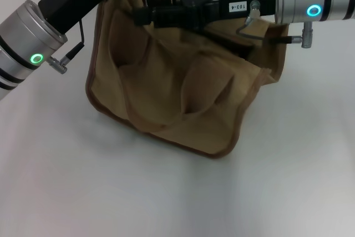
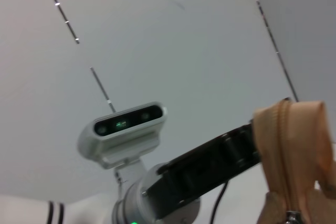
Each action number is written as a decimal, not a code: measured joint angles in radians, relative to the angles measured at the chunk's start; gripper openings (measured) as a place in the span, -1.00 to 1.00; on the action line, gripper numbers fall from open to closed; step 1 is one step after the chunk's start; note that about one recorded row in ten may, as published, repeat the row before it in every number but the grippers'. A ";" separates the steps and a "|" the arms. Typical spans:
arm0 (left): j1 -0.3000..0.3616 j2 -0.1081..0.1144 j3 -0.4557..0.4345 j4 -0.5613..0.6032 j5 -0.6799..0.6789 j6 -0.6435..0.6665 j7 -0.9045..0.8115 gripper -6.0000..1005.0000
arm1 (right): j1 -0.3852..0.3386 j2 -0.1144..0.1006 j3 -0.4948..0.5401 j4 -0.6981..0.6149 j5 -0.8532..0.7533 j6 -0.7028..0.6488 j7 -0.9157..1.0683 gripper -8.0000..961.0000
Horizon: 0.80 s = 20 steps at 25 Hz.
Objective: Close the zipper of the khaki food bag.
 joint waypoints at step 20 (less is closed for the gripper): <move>-0.012 0.000 0.000 0.000 0.001 -0.022 0.002 -0.81 | -0.011 0.000 0.006 -0.008 0.022 0.061 0.024 0.03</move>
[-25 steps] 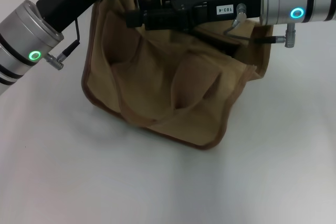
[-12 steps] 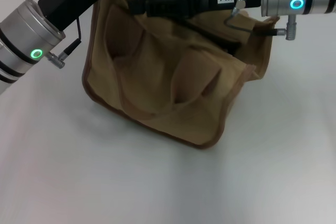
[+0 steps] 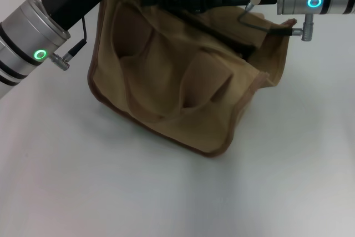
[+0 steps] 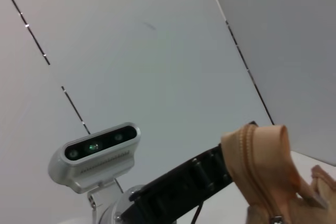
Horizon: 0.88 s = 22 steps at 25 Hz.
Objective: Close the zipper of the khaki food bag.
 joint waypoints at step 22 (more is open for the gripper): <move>0.002 0.000 0.000 0.000 0.001 -0.015 0.000 -0.81 | -0.010 0.008 -0.007 0.043 0.021 -0.010 -0.130 -0.40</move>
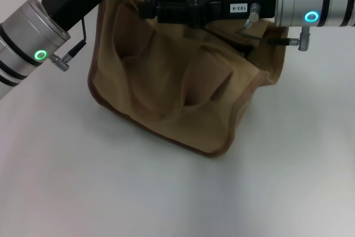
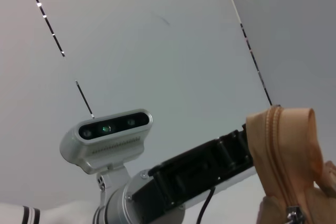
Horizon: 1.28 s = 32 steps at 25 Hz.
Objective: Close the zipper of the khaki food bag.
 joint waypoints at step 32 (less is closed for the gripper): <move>0.021 0.000 -0.003 -0.003 -0.002 0.013 0.000 -0.80 | -0.044 0.000 0.008 0.013 0.046 0.024 -0.004 -0.98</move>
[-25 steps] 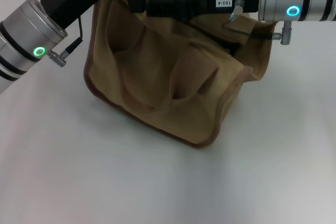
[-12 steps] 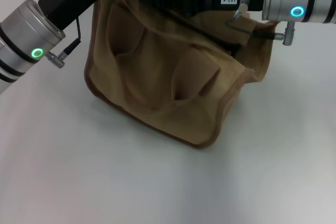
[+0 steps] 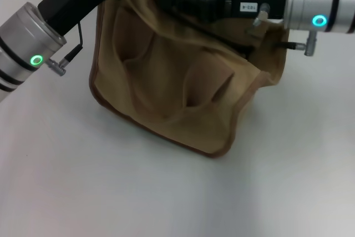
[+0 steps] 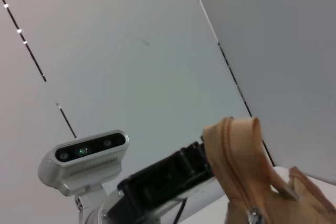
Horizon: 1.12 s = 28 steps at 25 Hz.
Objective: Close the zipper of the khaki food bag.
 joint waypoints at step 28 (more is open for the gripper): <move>0.206 0.010 -0.054 0.067 -0.096 -0.016 0.020 -0.80 | -0.208 -0.025 0.089 -0.002 0.045 -0.245 -0.028 -0.98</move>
